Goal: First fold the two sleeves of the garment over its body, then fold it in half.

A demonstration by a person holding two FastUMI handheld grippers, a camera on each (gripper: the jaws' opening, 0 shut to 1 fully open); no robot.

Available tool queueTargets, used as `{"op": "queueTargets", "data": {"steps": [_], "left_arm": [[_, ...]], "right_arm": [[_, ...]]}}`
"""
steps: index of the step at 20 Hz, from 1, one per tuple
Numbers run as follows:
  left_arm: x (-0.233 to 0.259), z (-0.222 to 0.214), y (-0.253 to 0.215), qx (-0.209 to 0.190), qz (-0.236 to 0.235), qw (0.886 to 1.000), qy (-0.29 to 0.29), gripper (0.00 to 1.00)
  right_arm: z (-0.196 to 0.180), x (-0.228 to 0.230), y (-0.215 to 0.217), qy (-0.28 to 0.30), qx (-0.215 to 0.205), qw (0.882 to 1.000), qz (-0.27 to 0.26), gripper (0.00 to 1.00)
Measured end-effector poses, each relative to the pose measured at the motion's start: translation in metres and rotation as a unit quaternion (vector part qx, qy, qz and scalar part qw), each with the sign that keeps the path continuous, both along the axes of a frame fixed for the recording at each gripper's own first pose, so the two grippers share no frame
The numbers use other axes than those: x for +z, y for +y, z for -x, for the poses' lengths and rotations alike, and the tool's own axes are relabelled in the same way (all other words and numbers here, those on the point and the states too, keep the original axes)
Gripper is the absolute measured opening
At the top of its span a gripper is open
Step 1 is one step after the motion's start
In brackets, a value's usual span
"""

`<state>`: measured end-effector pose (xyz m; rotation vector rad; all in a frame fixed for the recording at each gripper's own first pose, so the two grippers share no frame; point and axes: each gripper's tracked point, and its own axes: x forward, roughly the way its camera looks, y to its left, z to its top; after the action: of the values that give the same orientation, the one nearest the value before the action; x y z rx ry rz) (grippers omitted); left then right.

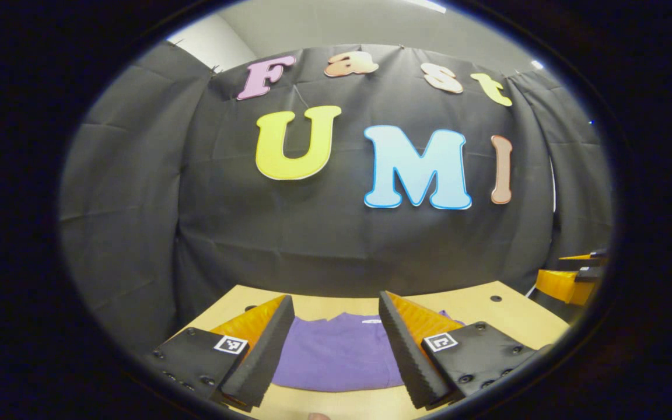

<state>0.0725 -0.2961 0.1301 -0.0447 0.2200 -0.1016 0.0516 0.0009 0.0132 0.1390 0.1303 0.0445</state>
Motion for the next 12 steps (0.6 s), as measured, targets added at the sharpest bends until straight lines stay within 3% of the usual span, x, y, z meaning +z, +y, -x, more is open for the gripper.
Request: {"op": "queueTargets", "data": {"steps": [4, 12], "left_arm": [[0.003, 0.015, 0.009, 0.000, -0.001, 1.000, -0.012, 0.93], [0.010, 0.036, 0.028, -0.002, -0.007, 1.000, -0.015, 0.93]], "right_arm": [[0.023, 0.009, 0.013, -0.021, -0.002, 0.999, 0.029, 0.93], [0.046, 0.017, 0.033, -0.042, -0.013, 0.999, 0.015, 0.93]]}}
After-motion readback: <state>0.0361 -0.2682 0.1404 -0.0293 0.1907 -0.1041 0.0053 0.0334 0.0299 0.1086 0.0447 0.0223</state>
